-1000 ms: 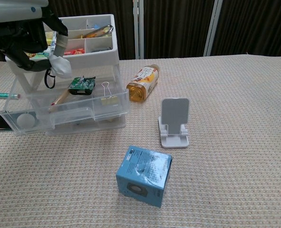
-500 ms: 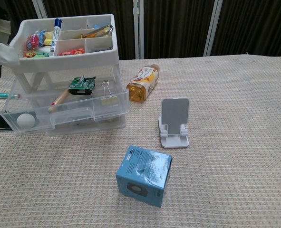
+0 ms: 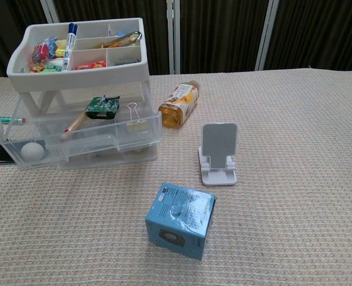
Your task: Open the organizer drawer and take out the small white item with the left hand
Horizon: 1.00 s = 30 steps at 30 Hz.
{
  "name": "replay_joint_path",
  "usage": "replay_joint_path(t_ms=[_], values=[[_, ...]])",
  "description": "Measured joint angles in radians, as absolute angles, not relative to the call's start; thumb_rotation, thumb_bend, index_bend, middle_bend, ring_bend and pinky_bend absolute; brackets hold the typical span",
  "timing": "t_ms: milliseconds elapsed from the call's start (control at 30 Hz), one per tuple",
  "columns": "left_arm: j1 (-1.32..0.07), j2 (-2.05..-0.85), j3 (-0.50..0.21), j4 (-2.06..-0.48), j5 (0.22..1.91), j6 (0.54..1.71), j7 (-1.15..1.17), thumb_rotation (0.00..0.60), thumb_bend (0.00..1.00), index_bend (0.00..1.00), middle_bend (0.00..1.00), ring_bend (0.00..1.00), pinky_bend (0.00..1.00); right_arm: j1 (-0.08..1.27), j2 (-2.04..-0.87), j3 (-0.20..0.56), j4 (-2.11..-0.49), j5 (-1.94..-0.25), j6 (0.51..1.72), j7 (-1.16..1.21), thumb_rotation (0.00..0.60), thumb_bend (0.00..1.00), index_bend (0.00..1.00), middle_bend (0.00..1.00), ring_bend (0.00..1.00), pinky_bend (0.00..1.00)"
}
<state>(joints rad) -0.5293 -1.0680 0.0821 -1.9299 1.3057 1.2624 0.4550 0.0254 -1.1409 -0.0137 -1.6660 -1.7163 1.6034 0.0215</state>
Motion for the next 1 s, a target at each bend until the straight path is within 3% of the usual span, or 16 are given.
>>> replay_joint_path(t_ms=[100,333,467,567,633,800,900,1000], values=[[-0.523,-1.093,0.079,-1.906,1.308,1.250,0.460,0.600,0.42,0.48,0.95,0.87,0.72,0.025,-1.140,-0.014,-1.666,-1.715,1.603,0.025,0.600,0.02,0.00,0.00,0.00,0.00],[-0.497,-1.119,0.057,-1.884,1.313,1.262,0.465,0.600,0.31,0.41,0.92,0.86,0.72,0.025,-1.137,-0.013,-1.666,-1.715,1.604,0.030,0.600,0.02,0.00,0.00,0.00,0.00],[-0.477,-1.120,0.052,-1.873,1.335,1.286,0.447,0.600,0.25,0.35,0.82,0.78,0.64,0.026,-1.138,-0.013,-1.665,-1.713,1.602,0.029,0.600,0.02,0.00,0.00,0.00,0.00],[-0.454,-1.125,0.052,-1.864,1.358,1.321,0.442,0.600,0.23,0.28,0.64,0.63,0.50,0.026,-1.138,-0.012,-1.665,-1.711,1.602,0.028,0.600,0.02,0.00,0.00,0.00,0.00],[-0.434,-1.130,0.054,-1.859,1.374,1.352,0.434,0.600,0.23,0.20,0.47,0.51,0.40,0.026,-1.138,-0.011,-1.665,-1.709,1.602,0.027,0.600,0.02,0.00,0.00,0.00,0.00],[-0.361,-1.144,0.074,-1.849,1.433,1.449,0.386,0.600,0.20,0.08,0.12,0.23,0.22,0.027,-1.138,-0.008,-1.663,-1.705,1.601,0.025,0.600,0.02,0.00,0.00,0.00,0.00],[-0.309,-1.152,0.100,-1.840,1.488,1.514,0.356,0.600,0.17,0.01,0.01,0.04,0.06,0.027,-1.138,-0.005,-1.660,-1.703,1.602,0.023,0.600,0.02,0.00,0.00,0.00,0.00],[-0.258,-1.165,0.123,-1.822,1.548,1.585,0.339,0.600,0.14,0.00,0.00,0.00,0.00,0.028,-1.136,-0.001,-1.660,-1.702,1.605,0.024,0.600,0.02,0.00,0.00,0.00,0.00]])
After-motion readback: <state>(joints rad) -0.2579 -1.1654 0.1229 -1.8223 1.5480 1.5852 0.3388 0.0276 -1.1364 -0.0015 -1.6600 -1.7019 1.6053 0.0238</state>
